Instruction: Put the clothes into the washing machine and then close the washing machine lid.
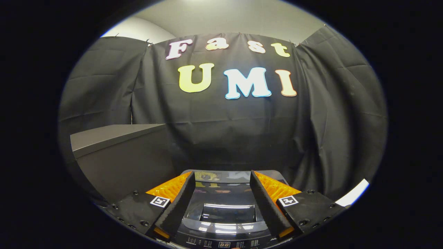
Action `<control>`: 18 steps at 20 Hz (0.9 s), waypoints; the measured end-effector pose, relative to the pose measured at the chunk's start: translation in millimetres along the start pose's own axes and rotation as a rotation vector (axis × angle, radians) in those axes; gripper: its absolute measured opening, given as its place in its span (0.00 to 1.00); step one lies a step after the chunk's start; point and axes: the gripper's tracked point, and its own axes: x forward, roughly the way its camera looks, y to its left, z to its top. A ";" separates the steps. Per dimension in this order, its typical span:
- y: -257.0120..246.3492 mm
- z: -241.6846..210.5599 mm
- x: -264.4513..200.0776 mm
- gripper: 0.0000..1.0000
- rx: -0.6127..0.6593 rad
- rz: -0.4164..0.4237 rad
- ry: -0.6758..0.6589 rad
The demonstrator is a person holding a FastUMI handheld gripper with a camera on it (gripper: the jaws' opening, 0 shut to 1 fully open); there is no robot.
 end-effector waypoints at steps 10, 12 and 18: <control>14.5 83.2 -81.9 0.98 -0.006 -0.075 -0.148; 17.6 90.7 -99.9 0.98 -0.002 -0.083 -0.169; 27.4 107.4 -153.8 0.98 0.017 -0.106 -0.218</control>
